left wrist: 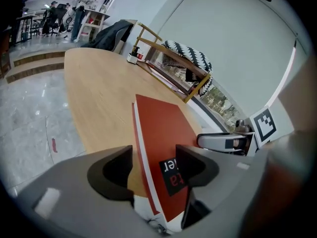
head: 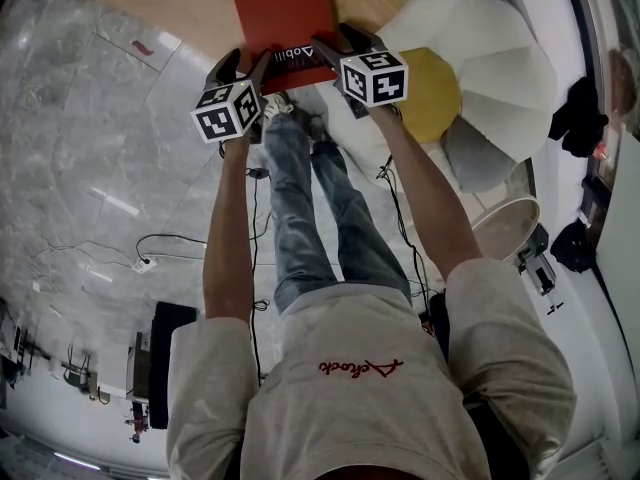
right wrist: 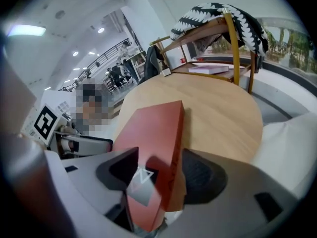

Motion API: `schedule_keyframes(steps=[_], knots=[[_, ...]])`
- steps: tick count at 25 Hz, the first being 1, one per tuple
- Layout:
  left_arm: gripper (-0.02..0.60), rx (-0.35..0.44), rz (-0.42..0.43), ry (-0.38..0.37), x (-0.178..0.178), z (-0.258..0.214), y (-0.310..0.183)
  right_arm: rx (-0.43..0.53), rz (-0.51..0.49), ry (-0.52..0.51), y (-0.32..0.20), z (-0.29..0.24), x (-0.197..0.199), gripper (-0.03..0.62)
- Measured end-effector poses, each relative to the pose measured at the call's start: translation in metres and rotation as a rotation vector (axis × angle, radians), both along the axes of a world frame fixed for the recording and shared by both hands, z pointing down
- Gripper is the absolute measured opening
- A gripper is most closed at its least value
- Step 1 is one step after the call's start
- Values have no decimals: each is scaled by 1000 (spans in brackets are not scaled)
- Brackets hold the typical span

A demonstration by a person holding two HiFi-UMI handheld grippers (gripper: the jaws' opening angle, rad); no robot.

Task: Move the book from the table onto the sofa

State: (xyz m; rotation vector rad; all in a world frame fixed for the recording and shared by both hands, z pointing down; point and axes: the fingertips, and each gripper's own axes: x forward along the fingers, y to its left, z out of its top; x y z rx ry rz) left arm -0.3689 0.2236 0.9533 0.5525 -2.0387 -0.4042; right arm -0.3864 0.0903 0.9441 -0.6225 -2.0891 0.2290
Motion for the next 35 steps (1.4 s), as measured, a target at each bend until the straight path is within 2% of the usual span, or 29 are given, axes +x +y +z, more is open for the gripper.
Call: schedule_keyframes(steps=[4, 11, 15, 19, 29, 35], knots=[[309, 18, 10, 6, 0, 6, -8, -29, 18, 21, 4, 9, -1, 267], [351, 48, 39, 23, -1, 17, -22, -61, 39, 52, 15, 22, -1, 301], [354, 50, 23, 10, -2, 19, -25, -82, 44, 50, 17, 22, -1, 299], [354, 4, 20, -10, -2, 21, -26, -85, 49, 46, 18, 21, -1, 299], [353, -43, -14, -36, -3, 20, -26, -50, 65, 23, 22, 19, -1, 298], [339, -33, -34, -34, -3, 19, -27, -41, 79, 12, 21, 18, 1, 298]])
